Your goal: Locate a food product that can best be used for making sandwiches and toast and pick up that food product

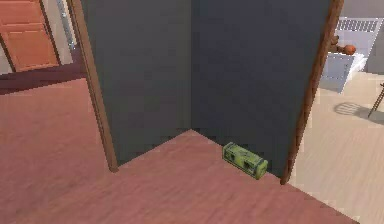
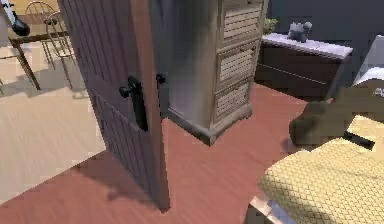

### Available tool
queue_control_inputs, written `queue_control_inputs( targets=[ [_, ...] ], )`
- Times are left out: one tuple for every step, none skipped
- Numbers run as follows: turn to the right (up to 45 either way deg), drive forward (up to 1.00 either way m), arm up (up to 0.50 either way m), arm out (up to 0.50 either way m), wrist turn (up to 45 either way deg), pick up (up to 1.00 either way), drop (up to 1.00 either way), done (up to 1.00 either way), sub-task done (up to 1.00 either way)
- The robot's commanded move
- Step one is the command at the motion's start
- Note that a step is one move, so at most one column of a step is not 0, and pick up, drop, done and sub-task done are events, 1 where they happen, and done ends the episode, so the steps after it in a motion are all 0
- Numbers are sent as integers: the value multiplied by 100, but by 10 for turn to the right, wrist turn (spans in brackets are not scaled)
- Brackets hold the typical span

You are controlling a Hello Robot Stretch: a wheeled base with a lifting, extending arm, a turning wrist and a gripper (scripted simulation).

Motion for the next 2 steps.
queue_control_inputs(
  targets=[
    [0,85,0,0,0,0,0,0,0],
    [-420,0,0,0,0,0,0,0,0]
  ],
)
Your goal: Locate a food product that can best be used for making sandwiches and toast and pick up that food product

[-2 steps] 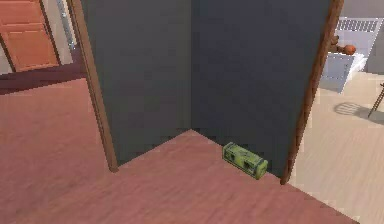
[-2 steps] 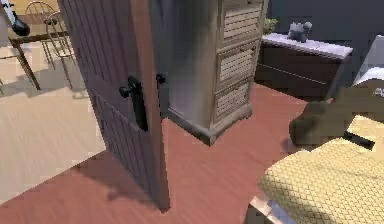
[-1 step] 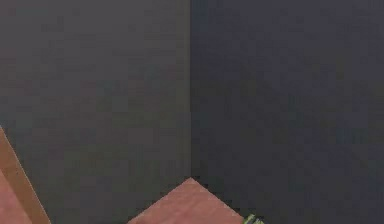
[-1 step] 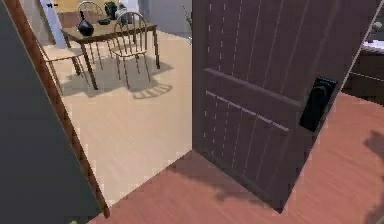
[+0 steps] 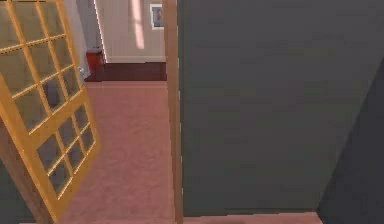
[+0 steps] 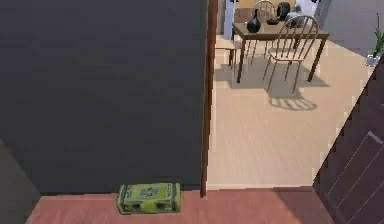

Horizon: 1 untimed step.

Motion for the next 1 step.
queue_control_inputs(
  targets=[
    [0,55,0,0,0,0,0,0,0]
  ],
)
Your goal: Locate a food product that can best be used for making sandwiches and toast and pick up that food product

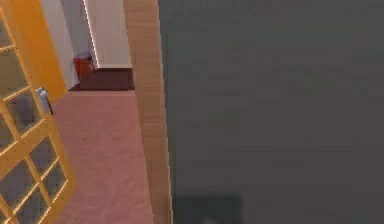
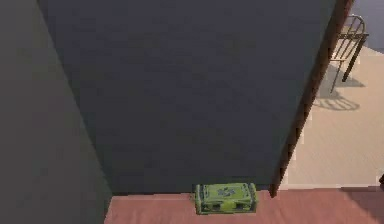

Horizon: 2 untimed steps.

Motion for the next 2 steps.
queue_control_inputs(
  targets=[
    [-450,0,0,0,0,0,0,0,0],
    [-150,0,0,0,0,0,0,0,0]
  ],
)
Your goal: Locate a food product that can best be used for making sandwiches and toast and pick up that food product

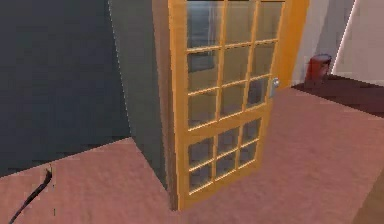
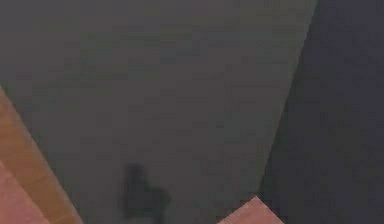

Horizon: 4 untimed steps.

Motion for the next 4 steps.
queue_control_inputs(
  targets=[
    [0,35,0,0,0,0,0,0,0],
    [210,0,0,0,0,0,0,0,0],
    [0,55,0,0,0,0,0,0,0],
    [450,0,0,0,0,0,0,0,0]
  ],
)
